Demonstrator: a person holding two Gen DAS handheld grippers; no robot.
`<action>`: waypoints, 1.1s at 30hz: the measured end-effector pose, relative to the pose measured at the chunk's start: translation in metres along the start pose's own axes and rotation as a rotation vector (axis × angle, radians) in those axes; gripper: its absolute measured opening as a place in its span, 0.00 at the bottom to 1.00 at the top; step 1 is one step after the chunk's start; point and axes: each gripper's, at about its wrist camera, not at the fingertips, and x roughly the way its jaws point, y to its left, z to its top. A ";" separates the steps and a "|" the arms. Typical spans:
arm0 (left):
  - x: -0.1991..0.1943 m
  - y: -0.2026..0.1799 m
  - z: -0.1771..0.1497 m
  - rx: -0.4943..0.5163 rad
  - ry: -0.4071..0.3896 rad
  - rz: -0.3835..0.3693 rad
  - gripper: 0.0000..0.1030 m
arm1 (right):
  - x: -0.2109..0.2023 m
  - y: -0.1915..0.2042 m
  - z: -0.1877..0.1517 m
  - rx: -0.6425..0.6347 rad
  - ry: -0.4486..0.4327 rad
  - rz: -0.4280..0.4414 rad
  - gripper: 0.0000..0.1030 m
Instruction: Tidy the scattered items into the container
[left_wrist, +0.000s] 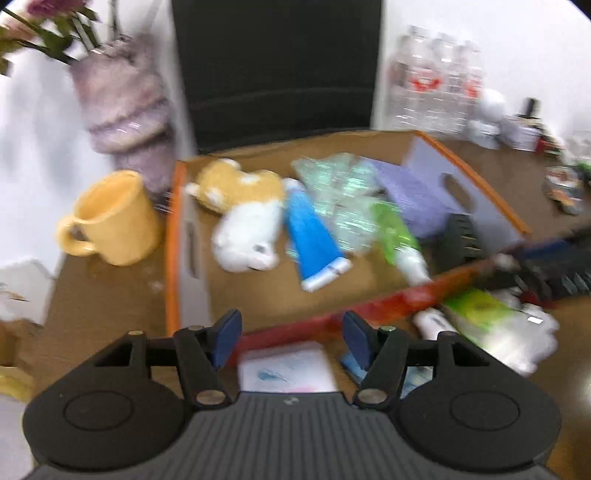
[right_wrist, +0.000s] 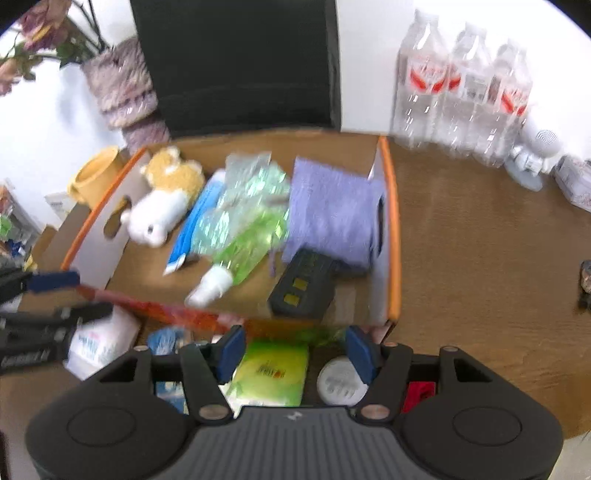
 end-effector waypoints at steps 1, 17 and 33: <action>0.003 -0.002 -0.001 0.003 -0.003 0.027 0.62 | 0.003 0.000 -0.004 0.009 0.008 0.008 0.57; -0.050 -0.001 -0.011 -0.135 -0.008 -0.022 0.76 | -0.025 -0.008 -0.025 0.074 0.002 0.045 0.62; -0.080 -0.057 -0.149 -0.131 -0.052 0.016 1.00 | -0.064 0.015 -0.160 -0.025 -0.182 -0.035 0.77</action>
